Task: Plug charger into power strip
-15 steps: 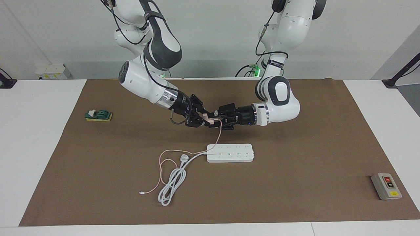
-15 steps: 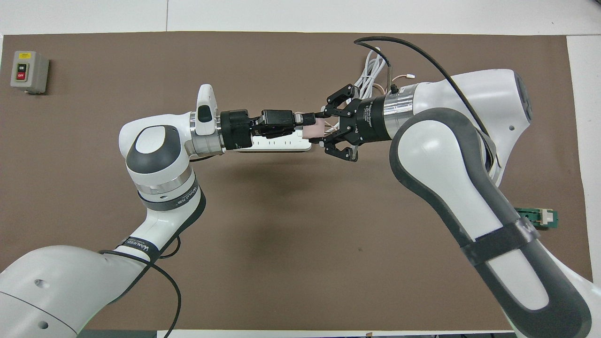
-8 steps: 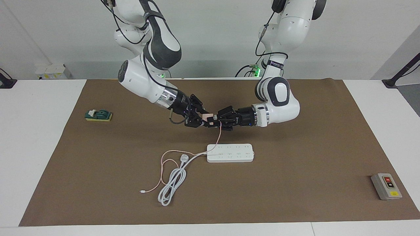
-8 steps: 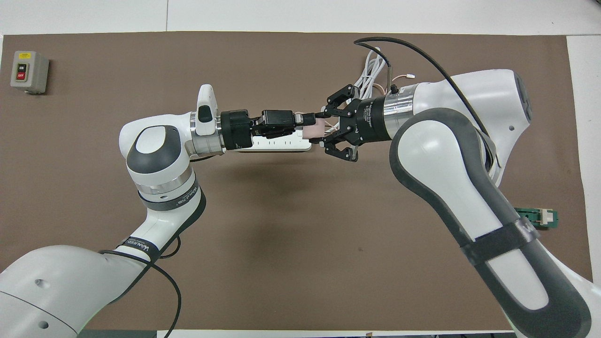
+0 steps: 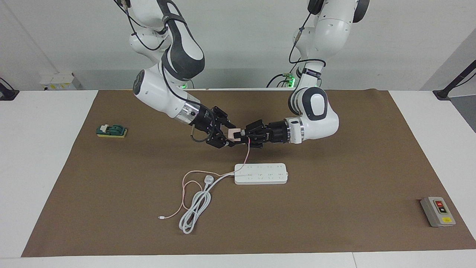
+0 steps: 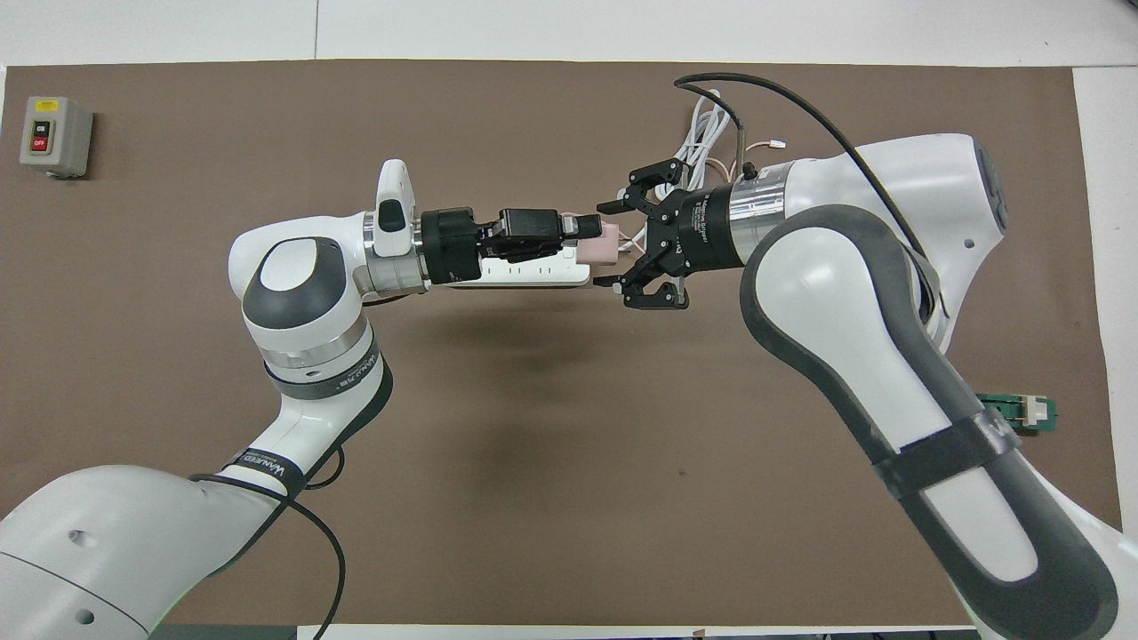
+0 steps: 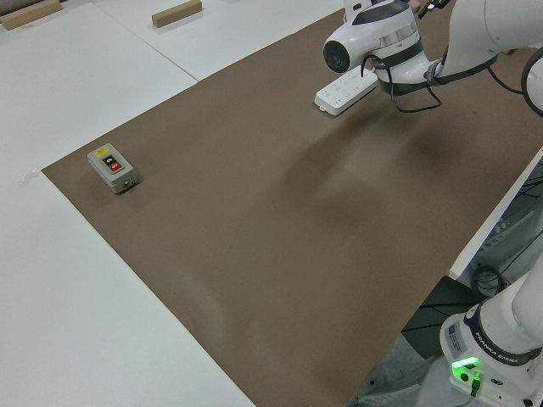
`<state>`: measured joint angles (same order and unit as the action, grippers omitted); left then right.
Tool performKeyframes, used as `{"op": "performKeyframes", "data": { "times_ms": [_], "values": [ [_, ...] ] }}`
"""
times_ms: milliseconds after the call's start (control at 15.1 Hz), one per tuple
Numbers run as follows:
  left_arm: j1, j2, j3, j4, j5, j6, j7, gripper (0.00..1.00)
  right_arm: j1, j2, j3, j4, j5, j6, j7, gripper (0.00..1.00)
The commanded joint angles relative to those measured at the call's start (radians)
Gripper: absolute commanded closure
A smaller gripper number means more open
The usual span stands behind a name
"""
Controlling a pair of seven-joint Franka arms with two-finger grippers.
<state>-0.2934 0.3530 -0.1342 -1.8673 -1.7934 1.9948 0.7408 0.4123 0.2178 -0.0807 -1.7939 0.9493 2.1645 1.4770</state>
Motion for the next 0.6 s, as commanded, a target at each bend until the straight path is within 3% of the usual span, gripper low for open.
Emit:
{"op": "performKeyframes", "data": {
  "times_ms": [0, 531],
  "values": [
    [-0.010, 0.003, 0.005, 0.011, -0.024, 0.007, 0.008, 1.00, -0.009, -0.017, 0.002, -0.021, -0.010, 0.015, -0.003, 0.00],
    [0.022, -0.091, 0.021, 0.019, 0.103, 0.180, -0.072, 1.00, -0.081, -0.044, -0.004, 0.007, -0.265, -0.115, -0.141, 0.00]
  ]
}}
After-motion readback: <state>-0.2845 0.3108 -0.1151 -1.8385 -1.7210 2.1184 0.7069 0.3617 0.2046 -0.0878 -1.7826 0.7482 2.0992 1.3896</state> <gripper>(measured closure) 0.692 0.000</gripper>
